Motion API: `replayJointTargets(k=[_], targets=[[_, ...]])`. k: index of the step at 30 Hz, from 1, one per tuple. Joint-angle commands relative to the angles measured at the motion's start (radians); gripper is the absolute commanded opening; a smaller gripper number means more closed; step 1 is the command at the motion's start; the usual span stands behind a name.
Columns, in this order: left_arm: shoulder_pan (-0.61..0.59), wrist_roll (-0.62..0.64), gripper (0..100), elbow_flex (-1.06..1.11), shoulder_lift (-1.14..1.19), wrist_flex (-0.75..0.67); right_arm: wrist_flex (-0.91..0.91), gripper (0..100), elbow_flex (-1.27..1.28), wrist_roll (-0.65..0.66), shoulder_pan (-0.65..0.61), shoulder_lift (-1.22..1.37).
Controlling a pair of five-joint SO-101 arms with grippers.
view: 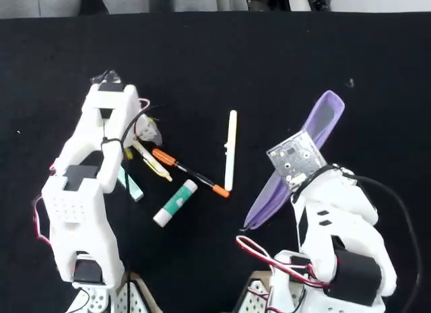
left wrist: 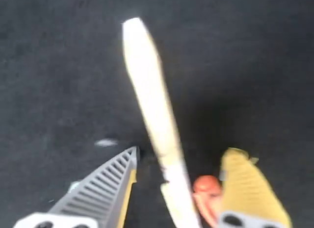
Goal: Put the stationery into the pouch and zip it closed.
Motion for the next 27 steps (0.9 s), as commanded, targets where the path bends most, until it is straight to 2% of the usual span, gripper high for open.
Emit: replayJointTargets(k=[1, 8, 15, 22, 27], targets=[[-0.056, 0.009, 16, -0.097, 0.044, 0.018, -0.002, 1.1, 0.007, -0.015, 0.008, 0.012], [-0.127, 0.011, 3, -0.179, 0.054, 0.086, 0.0, 1.1, 0.008, -0.015, 0.006, 0.012], [-0.134, 0.012, 3, -0.222, 0.028, 0.091, -0.014, 1.1, 0.001, -0.02, -0.002, 0.012], [-0.153, 0.017, 3, -0.346, -0.138, 0.118, -0.109, 1.1, -0.024, -0.189, -0.18, 0.022], [-0.194, 0.017, 3, -0.28, -0.238, 0.11, -0.144, 1.1, -0.148, -0.373, -0.328, 0.053]])
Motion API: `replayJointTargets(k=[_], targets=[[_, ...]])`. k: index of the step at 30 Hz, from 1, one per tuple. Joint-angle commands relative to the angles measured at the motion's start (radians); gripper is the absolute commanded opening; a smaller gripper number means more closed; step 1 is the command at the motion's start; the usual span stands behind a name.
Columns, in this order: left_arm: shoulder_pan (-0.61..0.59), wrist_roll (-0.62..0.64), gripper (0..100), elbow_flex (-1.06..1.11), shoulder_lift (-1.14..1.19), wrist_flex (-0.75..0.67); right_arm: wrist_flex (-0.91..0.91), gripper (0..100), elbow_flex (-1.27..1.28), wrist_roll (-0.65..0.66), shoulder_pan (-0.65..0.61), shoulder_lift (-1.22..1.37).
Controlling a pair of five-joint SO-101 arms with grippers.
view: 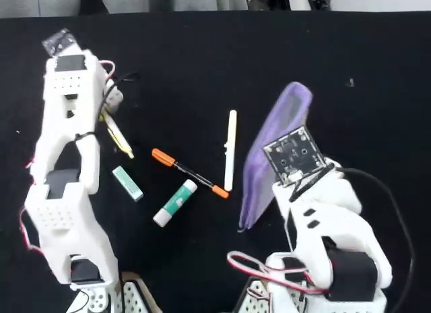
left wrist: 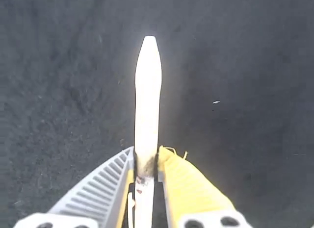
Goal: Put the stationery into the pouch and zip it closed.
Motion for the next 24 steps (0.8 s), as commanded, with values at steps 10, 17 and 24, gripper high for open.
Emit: replayJointTargets(k=[10, 17, 24], targets=[[-0.179, 0.006, 3, 0.189, -0.135, -0.138, -0.1, 1.1, -0.496, -0.339, -0.169, 0.521], [-0.173, 0.006, 3, 0.189, -0.135, -0.135, 0.066, 1.1, -0.59, -0.347, -0.373, 0.458], [-0.157, 0.008, 3, 0.189, -0.137, -0.135, 0.276, 1.1, -0.584, -0.273, -0.287, 0.303]])
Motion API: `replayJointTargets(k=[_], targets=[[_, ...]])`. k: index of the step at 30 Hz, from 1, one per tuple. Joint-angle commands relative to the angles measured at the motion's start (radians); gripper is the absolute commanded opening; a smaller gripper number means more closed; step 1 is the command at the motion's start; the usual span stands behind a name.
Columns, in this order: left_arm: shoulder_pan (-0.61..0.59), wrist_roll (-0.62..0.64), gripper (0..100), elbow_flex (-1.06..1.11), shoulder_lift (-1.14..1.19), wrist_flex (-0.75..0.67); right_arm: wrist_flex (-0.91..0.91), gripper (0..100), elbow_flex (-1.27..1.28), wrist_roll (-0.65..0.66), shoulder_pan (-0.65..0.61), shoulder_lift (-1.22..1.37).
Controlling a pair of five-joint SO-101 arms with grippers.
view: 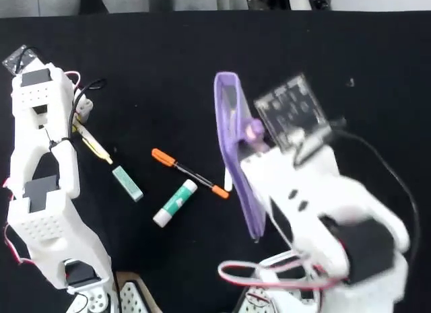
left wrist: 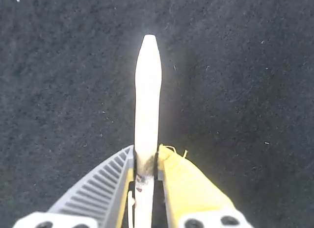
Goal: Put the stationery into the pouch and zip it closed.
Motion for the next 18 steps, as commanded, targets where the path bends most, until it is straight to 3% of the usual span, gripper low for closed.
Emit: replayJointTargets(k=[1, 7, 11, 18], targets=[[0.018, 0.008, 3, -0.005, -0.066, -0.011, 0.123, 1.1, -0.056, 0.072, 0.074, -0.101], [0.067, 0.008, 3, -0.005, -0.146, -0.011, 0.176, 1.1, -0.022, 0.135, 0.206, -0.127], [0.147, 0.008, 3, -0.005, -0.302, -0.018, 0.172, 1.1, 0.065, 0.15, 0.226, -0.134], [0.412, 0.006, 3, 0.001, -0.612, -0.242, 0.172, 1.1, 0.096, 0.143, 0.227, -0.134]])
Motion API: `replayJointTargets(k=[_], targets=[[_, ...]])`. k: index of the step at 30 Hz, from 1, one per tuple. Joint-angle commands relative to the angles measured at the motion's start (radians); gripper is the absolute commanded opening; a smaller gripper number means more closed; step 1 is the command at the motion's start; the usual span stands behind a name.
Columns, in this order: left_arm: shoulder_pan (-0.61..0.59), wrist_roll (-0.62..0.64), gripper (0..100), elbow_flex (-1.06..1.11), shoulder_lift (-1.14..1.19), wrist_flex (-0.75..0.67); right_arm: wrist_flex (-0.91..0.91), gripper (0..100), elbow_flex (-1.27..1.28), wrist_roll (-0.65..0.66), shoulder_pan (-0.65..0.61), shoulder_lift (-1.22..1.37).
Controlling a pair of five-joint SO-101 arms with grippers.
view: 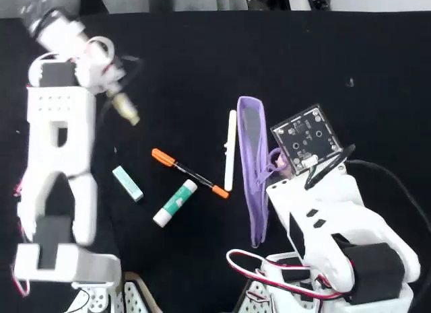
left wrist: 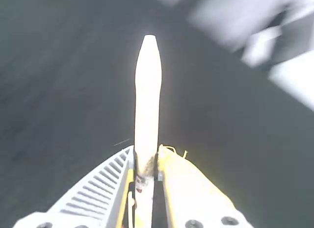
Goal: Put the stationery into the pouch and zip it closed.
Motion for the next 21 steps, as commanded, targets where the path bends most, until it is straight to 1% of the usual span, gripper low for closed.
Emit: replayJointTargets(k=[1, 3, 8, 14, 17, 19, 21], targets=[[0.171, 0.006, 3, 0.004, -0.235, -0.15, 0.02, 1.1, -0.007, 0.003, 0.015, -0.013], [0.223, 0.006, 3, 0.005, -0.292, -0.176, 0.021, 1.1, -0.005, 0.003, 0.017, -0.015], [0.369, 0.008, 3, 0.004, -0.377, -0.183, 0.023, 1.1, -0.004, 0.003, 0.017, -0.015], [0.499, 0.003, 3, 0.041, -0.479, -0.198, 0.021, 1.1, -0.004, 0.003, 0.017, -0.015], [0.564, -0.003, 3, 0.17, -0.54, -0.321, 0.021, 1.1, -0.004, 0.003, 0.017, -0.015], [0.593, -0.005, 3, 0.292, -0.591, -0.456, 0.021, 1.1, -0.004, 0.003, 0.017, -0.015], [0.619, -0.04, 3, 0.45, -0.64, -0.623, 0.021, 1.1, -0.004, 0.003, 0.017, -0.015]])
